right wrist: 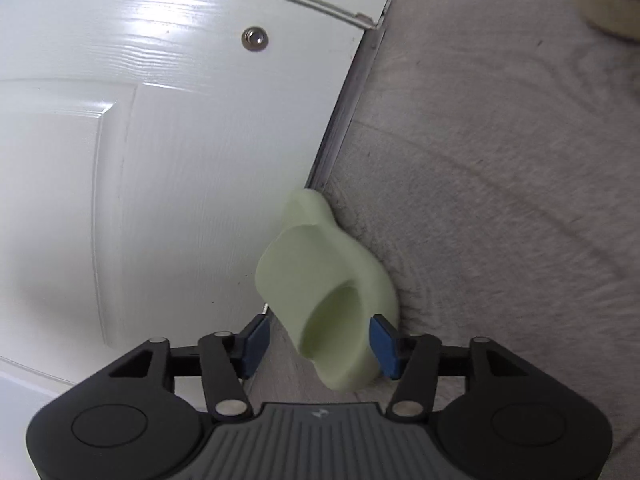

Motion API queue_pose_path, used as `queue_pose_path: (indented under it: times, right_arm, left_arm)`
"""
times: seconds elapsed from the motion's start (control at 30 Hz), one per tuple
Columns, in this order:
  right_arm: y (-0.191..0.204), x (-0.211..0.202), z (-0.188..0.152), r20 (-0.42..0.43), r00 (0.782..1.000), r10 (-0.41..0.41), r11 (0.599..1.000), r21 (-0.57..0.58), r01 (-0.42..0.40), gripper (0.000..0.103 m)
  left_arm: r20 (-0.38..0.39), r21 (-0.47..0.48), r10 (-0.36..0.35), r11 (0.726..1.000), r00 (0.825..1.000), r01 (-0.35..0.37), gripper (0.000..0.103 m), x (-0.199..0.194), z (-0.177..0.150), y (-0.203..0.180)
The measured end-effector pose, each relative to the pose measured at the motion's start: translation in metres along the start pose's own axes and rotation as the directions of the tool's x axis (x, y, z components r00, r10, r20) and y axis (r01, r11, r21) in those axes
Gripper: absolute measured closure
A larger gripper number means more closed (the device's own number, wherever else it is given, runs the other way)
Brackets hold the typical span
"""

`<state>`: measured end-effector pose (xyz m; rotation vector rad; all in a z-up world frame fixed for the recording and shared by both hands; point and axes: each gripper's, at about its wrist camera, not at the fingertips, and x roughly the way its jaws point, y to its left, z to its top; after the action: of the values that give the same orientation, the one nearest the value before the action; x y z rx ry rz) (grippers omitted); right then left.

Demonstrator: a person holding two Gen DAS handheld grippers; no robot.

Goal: Organize scattered shoes
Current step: 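Carry the slide to the door with the right tool and release it, then grasp the second pale green slide in the pile with the left tool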

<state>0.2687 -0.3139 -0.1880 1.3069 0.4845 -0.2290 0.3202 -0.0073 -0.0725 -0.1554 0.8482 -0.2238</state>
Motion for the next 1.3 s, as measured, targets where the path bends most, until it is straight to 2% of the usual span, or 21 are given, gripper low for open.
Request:
queue_pose_path:
  times: [0.07, 0.13, 0.2, 0.27, 0.3, 0.37, 0.4, 0.43, 0.47, 0.53, 0.57, 0.63, 0.8, 0.83, 0.9, 1.0, 1.1, 1.23, 1.3]
  right_arm:
    - [0.002, -0.024, 0.009, -0.010, 0.999, -0.047, 0.999, 0.001, 0.047, 0.042]
    - [0.010, -0.052, 0.019, -0.027, 1.000, -0.013, 0.999, -0.053, 0.011, 0.042]
    - [0.023, -0.087, 0.021, -0.026, 1.000, 0.016, 0.987, -0.157, -0.020, 0.040]
    - [0.029, -0.109, 0.021, -0.022, 0.999, 0.036, 0.977, -0.211, -0.040, 0.039]
    - [0.031, -0.119, 0.020, -0.022, 0.999, 0.046, 0.971, -0.235, -0.050, 0.039]
    - [0.031, -0.131, 0.018, -0.037, 0.997, 0.061, 0.967, -0.246, -0.069, 0.039]
    - [0.031, -0.133, 0.018, -0.042, 0.997, 0.061, 0.965, -0.254, -0.069, 0.039]
    - [0.031, -0.134, 0.017, -0.047, 0.997, 0.060, 0.962, -0.263, -0.070, 0.039]
    - [0.032, -0.135, 0.016, -0.052, 0.997, 0.059, 0.959, -0.273, -0.071, 0.039]
    - [0.036, -0.132, 0.013, -0.065, 0.996, 0.054, 0.948, -0.309, -0.072, 0.039]
    - [0.039, -0.128, 0.012, -0.069, 0.996, 0.055, 0.943, -0.325, -0.074, 0.039]
    - [0.042, -0.128, 0.007, -0.078, 0.995, 0.063, 0.931, -0.356, -0.086, 0.039]
    - [0.049, -0.126, -0.003, -0.102, 0.992, 0.072, 0.900, -0.422, -0.109, 0.039]
    - [0.050, -0.126, -0.005, -0.105, 0.992, 0.073, 0.894, -0.435, -0.112, 0.039]
    - [0.050, -0.125, -0.005, -0.113, 0.991, 0.075, 0.895, -0.431, -0.117, 0.039]
    - [0.048, -0.122, -0.005, -0.128, 0.989, 0.075, 0.902, -0.414, -0.122, 0.039]
    - [0.047, -0.121, -0.005, -0.136, 0.988, 0.078, 0.907, -0.401, -0.127, 0.039]
    - [0.047, -0.120, -0.007, -0.145, 0.986, 0.083, 0.909, -0.395, -0.135, 0.039]
    - [0.048, -0.120, -0.007, -0.150, 0.985, 0.088, 0.910, -0.390, -0.141, 0.039]
  left_arm:
    - [0.002, 0.012, 0.006, 1.000, 1.000, -0.006, 0.033, -0.011, -0.001, -0.004]
    - [0.026, 0.044, 0.049, 0.998, 0.998, -0.050, 0.033, -0.025, -0.002, -0.008]
    - [0.072, 0.106, 0.173, 0.978, 0.982, -0.180, 0.033, -0.040, -0.006, -0.013]
    - [0.118, 0.171, 0.296, 0.934, 0.948, -0.313, 0.033, -0.046, -0.012, -0.016]
    - [0.140, 0.215, 0.371, 0.894, 0.918, -0.394, 0.033, -0.048, -0.016, -0.017]
    - [0.180, 0.312, 0.519, 0.776, 0.836, -0.549, 0.033, -0.043, -0.026, -0.016]
    - [0.196, 0.353, 0.566, 0.721, 0.801, -0.596, 0.033, -0.041, -0.031, -0.015]
    - [0.207, 0.392, 0.593, 0.679, 0.778, -0.621, 0.033, -0.038, -0.035, -0.013]
    - [0.211, 0.427, 0.604, 0.650, 0.768, -0.629, 0.033, -0.035, -0.038, -0.011]
    - [0.202, 0.482, 0.593, 0.633, 0.780, -0.606, 0.033, -0.029, -0.041, -0.005]
    - [0.199, 0.491, 0.582, 0.637, 0.788, -0.594, 0.033, -0.025, -0.039, -0.002]
    - [0.189, 0.496, 0.578, 0.642, 0.794, -0.585, 0.033, -0.018, -0.032, 0.001]
    - [0.166, 0.519, 0.620, 0.607, 0.767, -0.603, 0.031, 0.014, -0.005, 0.003]
    - [0.145, 0.519, 0.616, 0.619, 0.774, -0.590, 0.032, 0.018, -0.001, 0.006]
    - [0.082, 0.508, 0.589, 0.669, 0.804, -0.542, 0.034, 0.022, 0.007, 0.013]
    - [0.046, 0.501, 0.544, 0.713, 0.838, -0.490, 0.038, 0.016, 0.010, 0.027]
    - [0.001, 0.481, 0.494, 0.762, 0.870, -0.434, 0.039, 0.010, 0.014, 0.045]
    - [-0.109, 0.356, 0.393, 0.873, 0.913, -0.333, 0.039, -0.003, 0.032, 0.078]
    - [-0.153, 0.300, 0.351, 0.907, 0.924, -0.295, 0.039, -0.006, 0.037, 0.088]
